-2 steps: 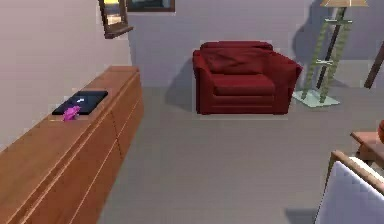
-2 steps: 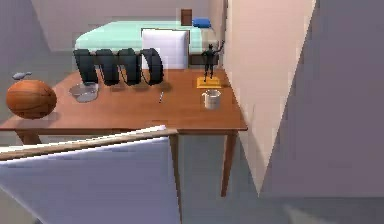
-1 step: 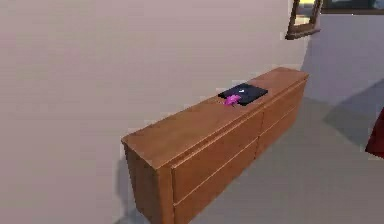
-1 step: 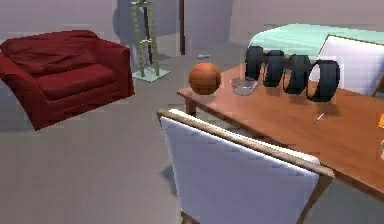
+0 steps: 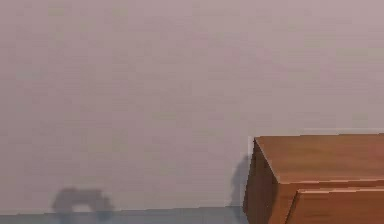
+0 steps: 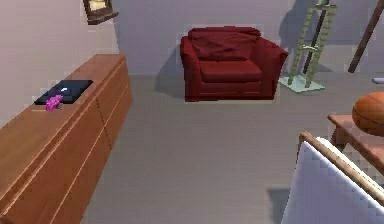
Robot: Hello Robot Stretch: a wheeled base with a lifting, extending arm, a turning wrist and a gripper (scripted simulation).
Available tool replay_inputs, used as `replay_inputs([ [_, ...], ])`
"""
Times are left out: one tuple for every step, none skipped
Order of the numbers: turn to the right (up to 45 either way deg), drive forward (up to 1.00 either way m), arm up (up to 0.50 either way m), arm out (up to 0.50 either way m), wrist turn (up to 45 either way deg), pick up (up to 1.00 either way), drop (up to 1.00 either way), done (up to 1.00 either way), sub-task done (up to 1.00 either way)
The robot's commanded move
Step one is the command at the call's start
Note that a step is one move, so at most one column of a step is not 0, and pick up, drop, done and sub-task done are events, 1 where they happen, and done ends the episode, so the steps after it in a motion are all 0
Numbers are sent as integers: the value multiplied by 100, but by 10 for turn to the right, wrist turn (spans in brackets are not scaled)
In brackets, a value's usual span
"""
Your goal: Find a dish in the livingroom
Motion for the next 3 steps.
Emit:
replay_inputs([
  [0,15,0,0,0,0,0,0,0],
  [450,0,0,0,0,0,0,0,0],
  [420,0,0,0,0,0,0,0,0],
])
